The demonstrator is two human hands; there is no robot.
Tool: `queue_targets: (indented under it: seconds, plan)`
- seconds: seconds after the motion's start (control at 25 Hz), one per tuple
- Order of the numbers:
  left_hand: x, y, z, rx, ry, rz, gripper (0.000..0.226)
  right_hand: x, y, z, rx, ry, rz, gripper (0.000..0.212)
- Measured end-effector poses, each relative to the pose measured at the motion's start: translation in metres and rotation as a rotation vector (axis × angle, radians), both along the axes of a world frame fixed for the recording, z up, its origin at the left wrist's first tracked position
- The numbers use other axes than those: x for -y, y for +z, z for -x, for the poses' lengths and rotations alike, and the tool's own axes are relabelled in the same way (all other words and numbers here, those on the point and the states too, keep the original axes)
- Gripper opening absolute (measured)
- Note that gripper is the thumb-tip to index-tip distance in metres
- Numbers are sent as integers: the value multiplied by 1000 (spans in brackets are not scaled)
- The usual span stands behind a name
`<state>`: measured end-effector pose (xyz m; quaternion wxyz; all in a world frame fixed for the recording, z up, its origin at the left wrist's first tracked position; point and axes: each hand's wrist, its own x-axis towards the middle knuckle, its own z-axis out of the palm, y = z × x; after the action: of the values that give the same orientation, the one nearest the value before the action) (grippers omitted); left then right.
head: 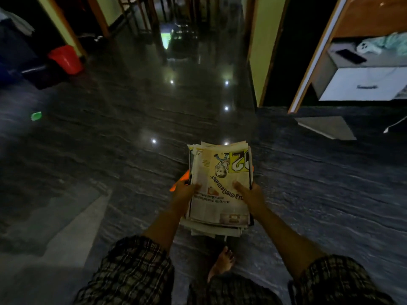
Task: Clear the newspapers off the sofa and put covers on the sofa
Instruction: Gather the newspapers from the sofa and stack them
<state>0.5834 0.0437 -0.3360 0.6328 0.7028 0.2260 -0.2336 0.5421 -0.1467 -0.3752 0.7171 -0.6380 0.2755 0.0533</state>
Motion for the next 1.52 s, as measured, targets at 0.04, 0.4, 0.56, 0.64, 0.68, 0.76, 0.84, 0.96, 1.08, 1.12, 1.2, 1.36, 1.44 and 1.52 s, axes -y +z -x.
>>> queue_targets:
  seconds: [0.04, 0.4, 0.56, 0.64, 0.68, 0.76, 0.84, 0.96, 1.08, 1.12, 1.2, 1.36, 1.44, 1.52]
  plan:
    - [5, -1, -23, 1, -40, -25, 36, 2, -3, -17, -15, -33, -2, 38]
    - [32, -45, -163, -124, -245, -114, 35, 5, -43, -113, -196, -313, -85, 32]
    - [34, -58, -208, -144, -397, -139, 35, -6, -58, -144, -290, -380, -112, 34]
    - [32, -62, -232, -140, -465, -144, 35, -14, -66, -157, -319, -411, -129, 37]
    - [32, -65, -245, -145, -494, -143, 34, -15, -71, -164, -333, -425, -128, 38]
    - [32, -71, -266, -188, -535, -132, 32, -16, -81, -176, -341, -435, -144, 38]
    - [28, -83, -279, -241, -605, -108, 32, -18, -69, -189, -398, -427, -157, 40]
    - [20, -104, -289, -368, -661, 16, 40, -20, -54, -201, -463, -474, -179, 45]
    - [25, -79, -285, -441, -665, 120, 42, -31, -41, -214, -426, -515, -327, 43]
    - [28, -69, -283, -443, -650, 109, 44, -35, -46, -217, -425, -536, -386, 45]
    - [32, -59, -282, -471, -634, 83, 49, -43, -60, -221, -440, -573, -450, 52]
    - [32, -57, -286, -493, -621, 74, 51, -51, -73, -221, -420, -628, -488, 60]
    - [31, -64, -289, -483, -629, 75, 54, -55, -71, -219, -399, -631, -489, 61]
    - [30, -71, -290, -460, -645, 76, 59, -57, -69, -217, -392, -646, -482, 62]
